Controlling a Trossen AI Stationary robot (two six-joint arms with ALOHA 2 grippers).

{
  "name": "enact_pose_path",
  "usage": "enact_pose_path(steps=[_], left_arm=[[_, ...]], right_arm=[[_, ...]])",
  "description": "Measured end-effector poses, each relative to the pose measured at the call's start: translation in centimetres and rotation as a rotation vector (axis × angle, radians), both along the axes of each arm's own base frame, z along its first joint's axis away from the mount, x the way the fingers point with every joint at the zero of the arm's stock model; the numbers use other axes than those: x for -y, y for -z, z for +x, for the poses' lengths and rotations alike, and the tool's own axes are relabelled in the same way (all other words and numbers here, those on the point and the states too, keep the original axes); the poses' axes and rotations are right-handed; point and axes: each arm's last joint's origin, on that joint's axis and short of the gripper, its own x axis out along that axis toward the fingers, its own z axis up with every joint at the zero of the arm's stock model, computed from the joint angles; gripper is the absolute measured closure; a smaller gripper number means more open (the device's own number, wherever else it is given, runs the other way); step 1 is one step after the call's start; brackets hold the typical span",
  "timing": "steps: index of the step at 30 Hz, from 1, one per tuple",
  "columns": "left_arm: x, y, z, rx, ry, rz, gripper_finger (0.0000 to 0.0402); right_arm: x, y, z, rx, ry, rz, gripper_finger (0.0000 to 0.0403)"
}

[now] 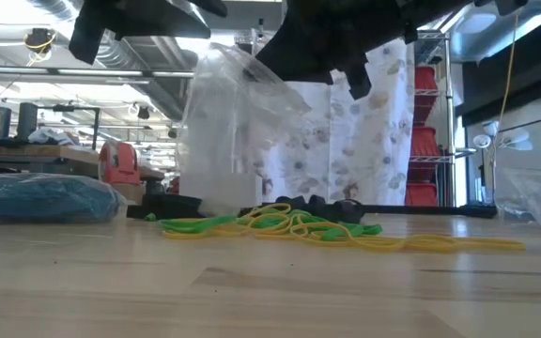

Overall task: Sort rubber bands
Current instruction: Open the transparent zip bag

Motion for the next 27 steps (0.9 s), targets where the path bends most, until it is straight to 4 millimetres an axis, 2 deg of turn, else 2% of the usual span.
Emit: enact_pose_path(steps=[6, 14, 18, 27], left_arm=[[-1.0, 0.6, 0.2, -0.083, -0.006, 0.042, 0.0281], [-1.8, 0.8, 0.4, -0.113, -0.033, 0.058, 0.0281], [-2.1, 0.8, 0.6, -0.125, -0.036, 0.067, 0.0281], [-3.1, 1.4, 1.6, -0.294, 0.122, -0.001, 0.0281]], right_arm=[[-0.2, -0.5, 0.1, 0.036, -0.017, -0.012, 0.0402], [-1.6, -0.8, -0.3, 0.06, -0.064, -0.024, 0.0402], [-1.7, -0.8, -0.3, 0.052, -0.086, -0.036, 0.0402], [-1.4, 0.1, -0.2, -0.019, -0.101, -0.085, 0.0402]])
